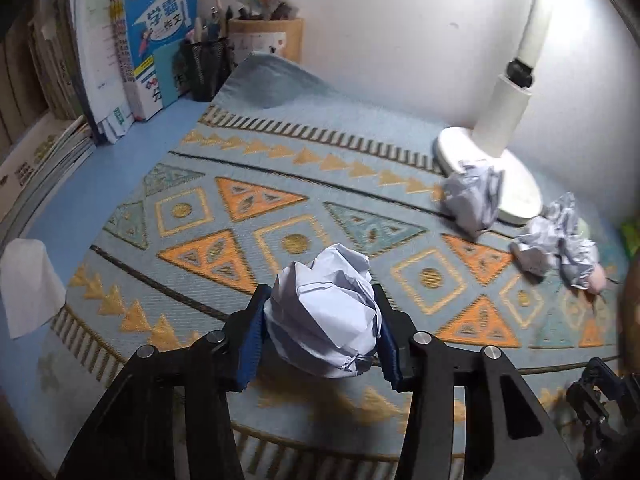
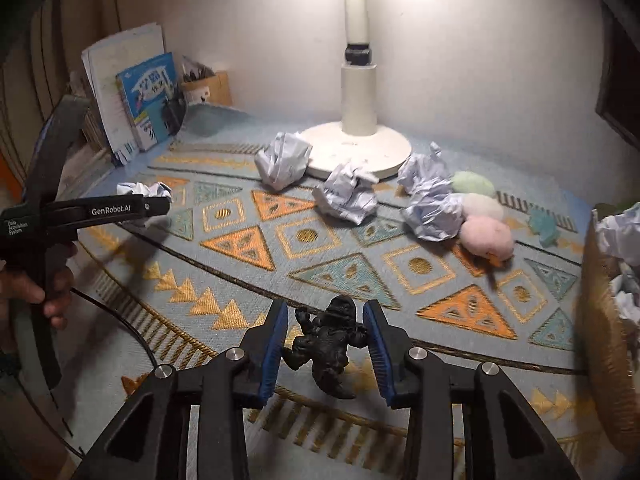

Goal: Organize objects
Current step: 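Grasp paper wad with left tool, carry both items into the bowl, release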

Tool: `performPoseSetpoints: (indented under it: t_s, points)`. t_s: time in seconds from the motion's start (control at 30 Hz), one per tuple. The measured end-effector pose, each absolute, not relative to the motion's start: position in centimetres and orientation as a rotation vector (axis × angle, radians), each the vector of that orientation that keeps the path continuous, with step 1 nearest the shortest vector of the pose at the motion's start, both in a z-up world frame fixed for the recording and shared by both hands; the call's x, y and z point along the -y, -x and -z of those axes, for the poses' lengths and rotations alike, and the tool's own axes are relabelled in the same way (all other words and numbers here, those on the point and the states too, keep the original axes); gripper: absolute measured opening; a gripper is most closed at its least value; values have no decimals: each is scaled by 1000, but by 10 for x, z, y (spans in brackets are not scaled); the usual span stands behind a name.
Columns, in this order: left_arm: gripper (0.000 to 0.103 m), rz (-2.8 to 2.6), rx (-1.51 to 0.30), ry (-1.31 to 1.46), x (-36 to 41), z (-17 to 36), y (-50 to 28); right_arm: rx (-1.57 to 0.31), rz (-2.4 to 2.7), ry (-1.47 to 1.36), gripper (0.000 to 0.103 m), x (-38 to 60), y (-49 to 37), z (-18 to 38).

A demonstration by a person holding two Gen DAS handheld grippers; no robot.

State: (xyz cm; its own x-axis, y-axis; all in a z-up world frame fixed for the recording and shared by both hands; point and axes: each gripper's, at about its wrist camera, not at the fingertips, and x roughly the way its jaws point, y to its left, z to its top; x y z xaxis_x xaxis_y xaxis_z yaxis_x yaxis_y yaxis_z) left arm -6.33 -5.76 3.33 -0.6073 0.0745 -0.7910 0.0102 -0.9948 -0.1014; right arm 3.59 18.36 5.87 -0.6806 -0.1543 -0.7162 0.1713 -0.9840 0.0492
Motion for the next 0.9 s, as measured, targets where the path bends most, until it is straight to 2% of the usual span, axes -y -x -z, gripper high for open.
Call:
performPoseSetpoints:
  t_s: [0.13, 0.27, 0.43, 0.5, 0.63, 0.7, 0.8, 0.83, 0.87, 0.9]
  points:
    - [45, -2640, 216, 1179, -3, -87, 40, 32, 2928, -1056, 38, -251, -65, -105]
    - [45, -2408, 156, 980, -112, -137, 17, 197, 3234, -1045, 38, -354, -93, -133]
    - [46, -2099, 2, 854, -260, -160, -22, 612, 3382, -1133, 38, -462, -120, -128]
    - [46, -2057, -50, 879, -304, -153, -33, 609, 3378, -1141, 38, -478, -122, -126]
    - [48, -2070, -107, 1046, -359, -126, -32, 411, 3327, -1142, 39, -482, -108, -127]
    - [48, -2119, -157, 1102, -371, -118, -27, 311, 3307, -1185, 39, -483, -102, -124]
    - [53, -2157, -187, 1145, -378, -117, -22, 311, 3233, -1231, 39, -491, -100, -119]
    - [57, -2177, -202, 1144, -379, -119, -22, 327, 3207, -1247, 41, -493, -100, -118]
    - [69, -2200, -213, 1136, -381, -122, -23, 336, 3183, -1259, 50, -495, -102, -118]
    - [77, -2221, -213, 1121, -381, -125, -24, 335, 3175, -1251, 57, -495, -104, -119]
